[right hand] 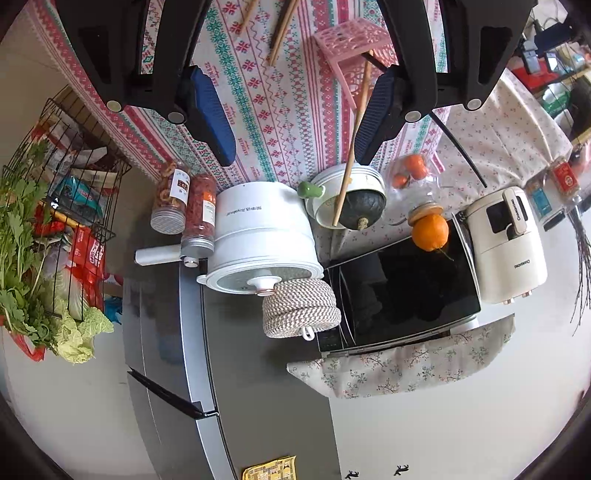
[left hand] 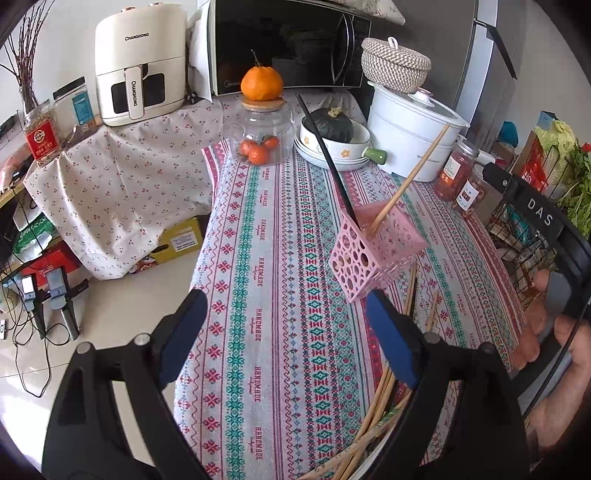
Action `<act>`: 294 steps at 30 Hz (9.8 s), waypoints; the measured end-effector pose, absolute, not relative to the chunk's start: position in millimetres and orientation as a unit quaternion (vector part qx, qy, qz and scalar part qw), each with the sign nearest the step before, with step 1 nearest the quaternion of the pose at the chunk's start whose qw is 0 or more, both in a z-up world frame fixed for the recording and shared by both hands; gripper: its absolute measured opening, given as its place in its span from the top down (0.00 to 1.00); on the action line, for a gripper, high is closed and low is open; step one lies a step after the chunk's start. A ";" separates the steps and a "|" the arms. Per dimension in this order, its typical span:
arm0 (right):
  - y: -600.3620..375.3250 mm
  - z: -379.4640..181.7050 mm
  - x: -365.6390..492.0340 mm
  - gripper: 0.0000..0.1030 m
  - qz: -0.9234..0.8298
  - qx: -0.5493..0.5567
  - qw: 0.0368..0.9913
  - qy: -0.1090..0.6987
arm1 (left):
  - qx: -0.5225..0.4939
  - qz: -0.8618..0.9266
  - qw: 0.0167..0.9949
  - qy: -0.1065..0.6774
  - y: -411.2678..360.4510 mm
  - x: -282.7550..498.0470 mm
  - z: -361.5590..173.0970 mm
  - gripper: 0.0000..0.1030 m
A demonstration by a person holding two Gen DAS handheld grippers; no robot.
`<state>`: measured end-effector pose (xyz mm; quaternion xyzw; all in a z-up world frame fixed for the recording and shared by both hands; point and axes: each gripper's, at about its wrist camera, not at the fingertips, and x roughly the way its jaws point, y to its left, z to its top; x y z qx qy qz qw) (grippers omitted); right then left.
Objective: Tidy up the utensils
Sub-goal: 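Move the left tool to the chopstick pile and grasp a wooden chopstick, then lift the wooden chopstick upright with the left tool while the right tool grasps another wooden chopstick, then carry both wooden chopsticks over the pink basket, drop them in and open both tools, then withdraw from the basket and reach the left tool toward the remaining chopsticks, then close the left tool on two wooden chopsticks lying on the cloth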
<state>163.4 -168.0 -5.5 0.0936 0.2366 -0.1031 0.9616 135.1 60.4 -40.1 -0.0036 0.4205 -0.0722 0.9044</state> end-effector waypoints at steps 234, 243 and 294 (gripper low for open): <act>-175.3 34.1 166.8 0.43 0.066 0.101 0.960 0.254 | -0.027 -0.118 0.914 0.388 39.3 143.5 -30.8 0.18; -201.6 16.3 148.2 0.27 0.023 0.077 0.936 0.342 | 0.023 -0.119 0.890 0.440 28.6 133.8 -56.5 0.13; -259.4 -88.8 137.5 0.20 -0.024 0.010 0.846 0.533 | 0.019 -0.198 0.801 0.565 -82.0 180.5 -152.4 0.92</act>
